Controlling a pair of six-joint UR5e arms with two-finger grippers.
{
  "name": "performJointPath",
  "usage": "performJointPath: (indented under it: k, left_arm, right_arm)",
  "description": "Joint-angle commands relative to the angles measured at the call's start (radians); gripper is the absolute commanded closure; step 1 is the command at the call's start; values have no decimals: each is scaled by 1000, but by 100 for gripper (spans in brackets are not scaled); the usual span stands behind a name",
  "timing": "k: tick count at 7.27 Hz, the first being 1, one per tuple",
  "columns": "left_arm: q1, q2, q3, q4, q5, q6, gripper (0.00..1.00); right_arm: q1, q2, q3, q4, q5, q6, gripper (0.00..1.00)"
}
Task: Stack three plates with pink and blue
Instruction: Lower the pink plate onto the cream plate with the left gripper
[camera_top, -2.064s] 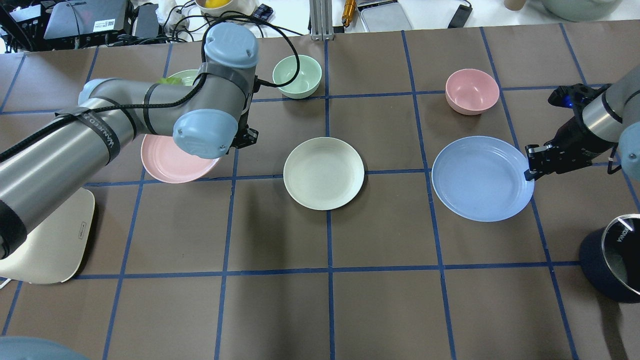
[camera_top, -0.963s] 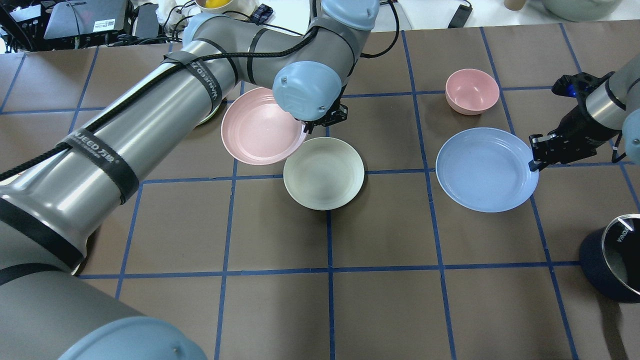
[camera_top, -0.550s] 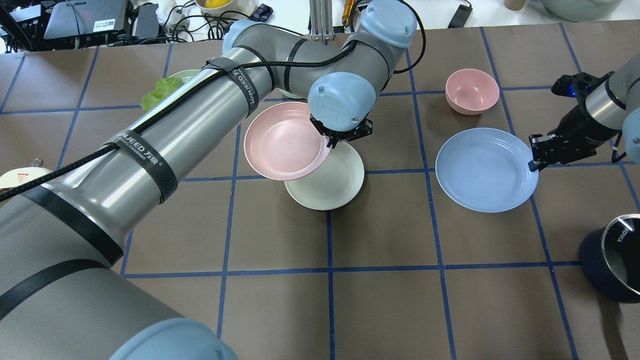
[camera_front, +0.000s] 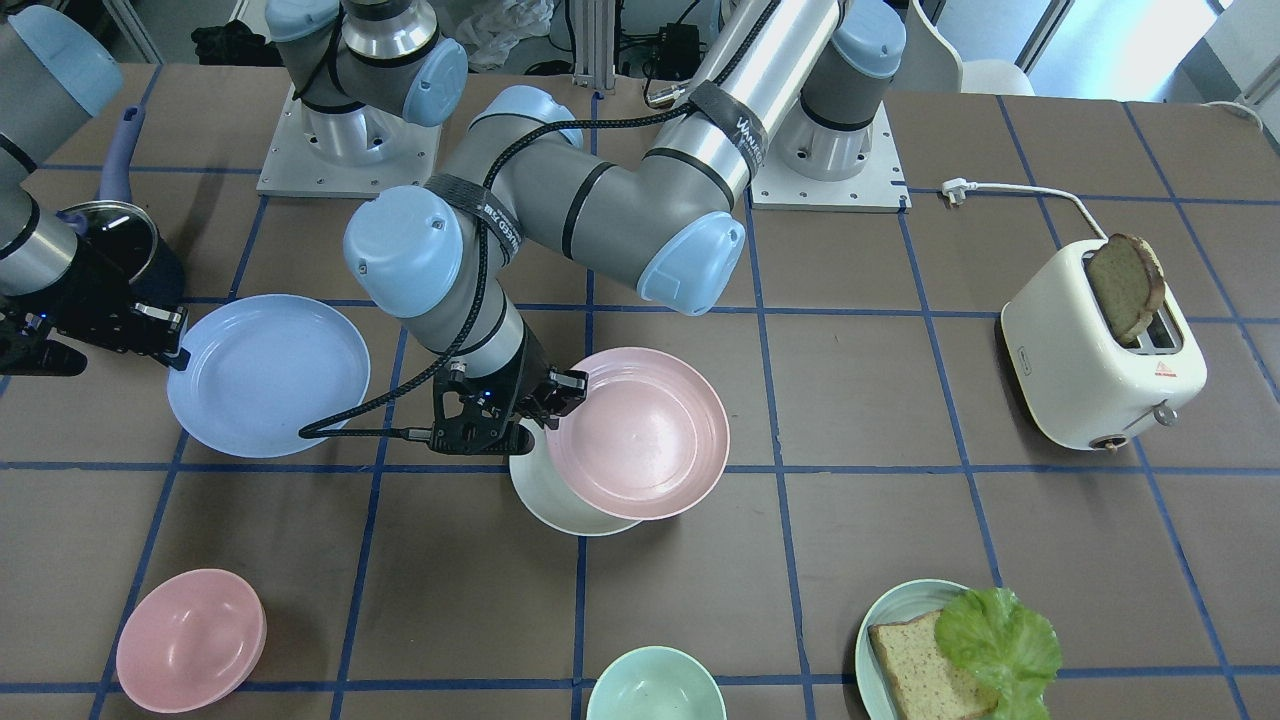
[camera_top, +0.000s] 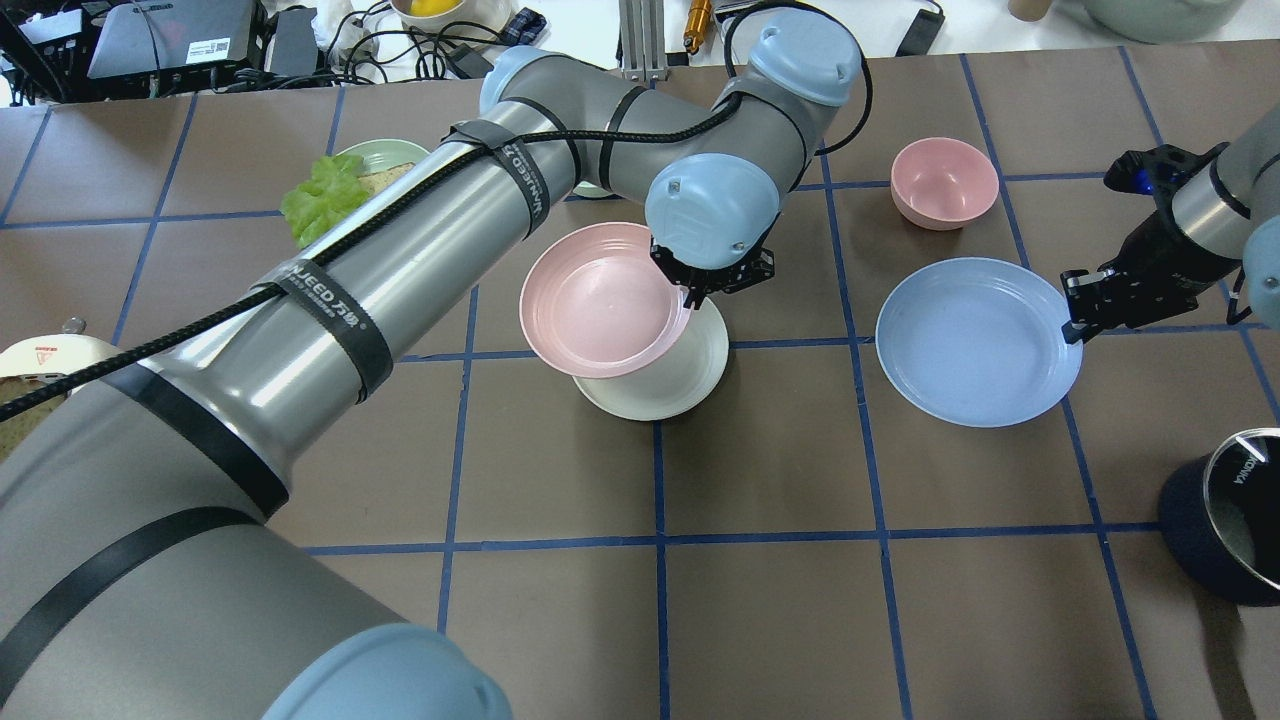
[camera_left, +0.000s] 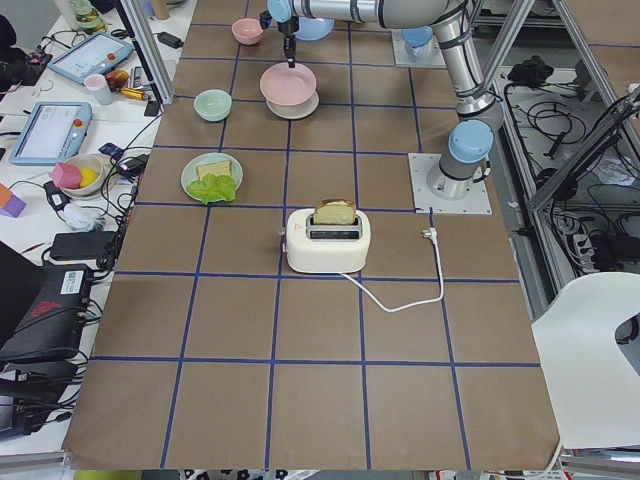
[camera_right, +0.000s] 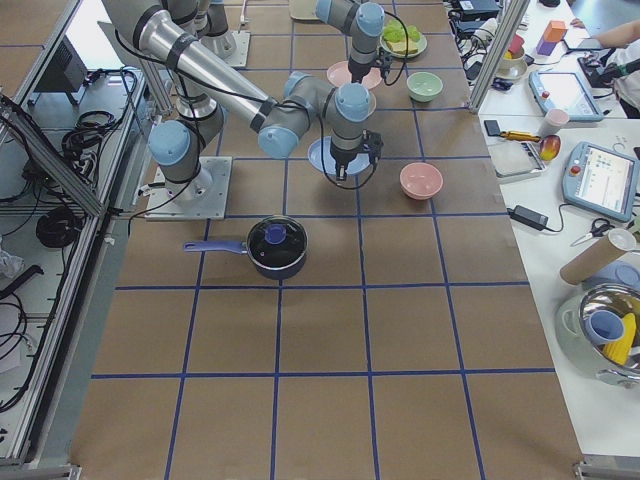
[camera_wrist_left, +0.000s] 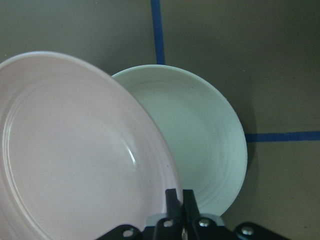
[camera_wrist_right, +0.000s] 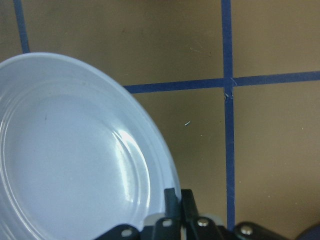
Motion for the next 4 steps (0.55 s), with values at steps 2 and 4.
performJointPath:
  k: [2, 4]
  left_arm:
    - [-21, -37, 4, -27, -3, -22, 100]
    - [-29, -58, 5, -24, -6, -39, 100]
  right_arm:
    - [0, 1, 0, 1, -2, 1, 100]
    - [0, 0, 0, -2, -11, -1, 100]
